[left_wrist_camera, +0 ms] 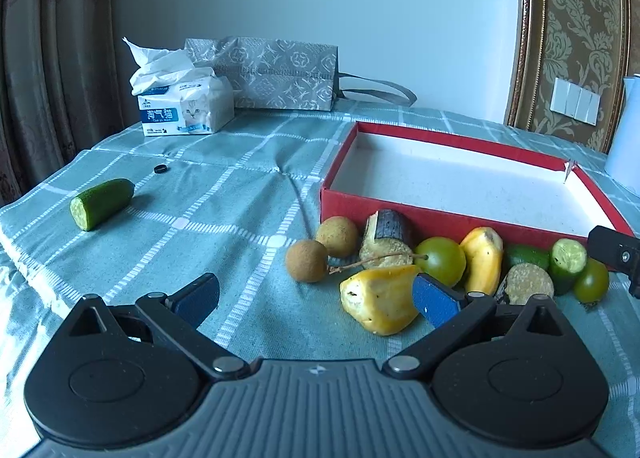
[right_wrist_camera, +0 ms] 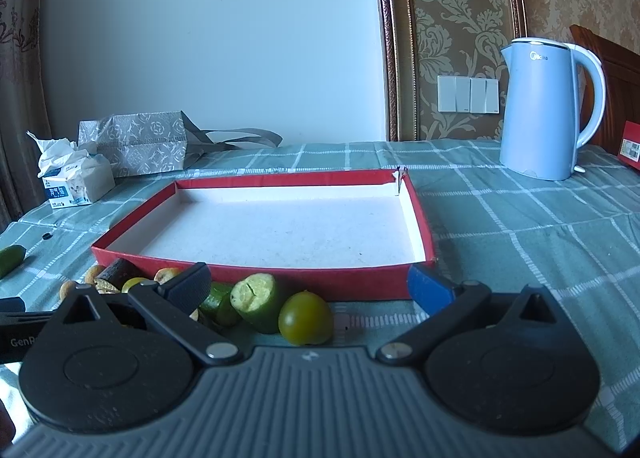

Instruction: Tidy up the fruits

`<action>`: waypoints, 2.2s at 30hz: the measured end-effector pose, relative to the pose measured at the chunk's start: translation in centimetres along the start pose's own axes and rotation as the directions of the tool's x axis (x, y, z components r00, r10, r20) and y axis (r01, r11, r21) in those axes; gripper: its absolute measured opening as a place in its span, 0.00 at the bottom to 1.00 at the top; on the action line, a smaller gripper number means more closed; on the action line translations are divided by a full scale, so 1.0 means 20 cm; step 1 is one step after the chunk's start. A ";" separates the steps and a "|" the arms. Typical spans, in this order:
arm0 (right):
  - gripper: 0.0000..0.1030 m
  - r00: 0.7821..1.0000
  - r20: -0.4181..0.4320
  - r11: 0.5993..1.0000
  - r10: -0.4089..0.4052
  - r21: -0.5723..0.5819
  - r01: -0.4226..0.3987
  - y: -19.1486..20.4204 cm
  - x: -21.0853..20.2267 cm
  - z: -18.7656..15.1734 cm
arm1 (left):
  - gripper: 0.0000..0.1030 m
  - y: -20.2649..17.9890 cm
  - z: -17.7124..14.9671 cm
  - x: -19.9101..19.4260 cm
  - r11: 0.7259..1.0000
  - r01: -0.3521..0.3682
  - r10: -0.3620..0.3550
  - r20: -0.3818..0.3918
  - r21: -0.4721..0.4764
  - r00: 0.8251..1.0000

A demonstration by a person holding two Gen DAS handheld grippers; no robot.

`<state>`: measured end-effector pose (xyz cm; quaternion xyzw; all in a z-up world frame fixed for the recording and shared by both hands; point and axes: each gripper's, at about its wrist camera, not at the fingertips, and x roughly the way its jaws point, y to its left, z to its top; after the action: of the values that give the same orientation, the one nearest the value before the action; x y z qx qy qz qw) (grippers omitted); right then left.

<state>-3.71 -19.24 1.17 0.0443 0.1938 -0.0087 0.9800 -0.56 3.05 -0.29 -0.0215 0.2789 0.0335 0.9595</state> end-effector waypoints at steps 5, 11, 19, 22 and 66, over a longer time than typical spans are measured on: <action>1.00 1.000 0.004 1.000 -0.003 -0.007 0.003 0.00 0.00 0.00 | 1.00 0.00 -0.01 0.00 1.000 0.010 -0.010 -0.008 0.013 1.000; 1.00 1.000 0.003 1.000 -0.004 -0.005 0.004 0.00 0.00 0.00 | 1.00 0.00 -0.01 0.02 1.000 0.017 -0.017 -0.024 0.003 1.000; 1.00 1.000 -0.004 1.000 -0.005 -0.009 0.005 0.00 0.01 -0.01 | 1.00 0.02 -0.01 0.02 1.000 0.023 -0.023 -0.032 -0.005 0.999; 1.00 1.000 -0.002 1.000 -0.007 -0.010 0.007 0.00 0.01 -0.01 | 1.00 0.02 -0.01 0.02 1.000 0.024 -0.024 -0.032 -0.005 0.999; 1.00 0.993 -0.013 0.990 0.119 -0.076 -0.120 0.08 -0.01 -0.03 | 1.00 0.10 -0.01 -0.03 0.998 0.065 -0.065 0.033 -0.008 0.997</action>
<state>-4.02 -17.59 0.86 0.0181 0.1951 0.0575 0.9789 -1.25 5.04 -0.15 -0.0342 0.2620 0.0039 0.9645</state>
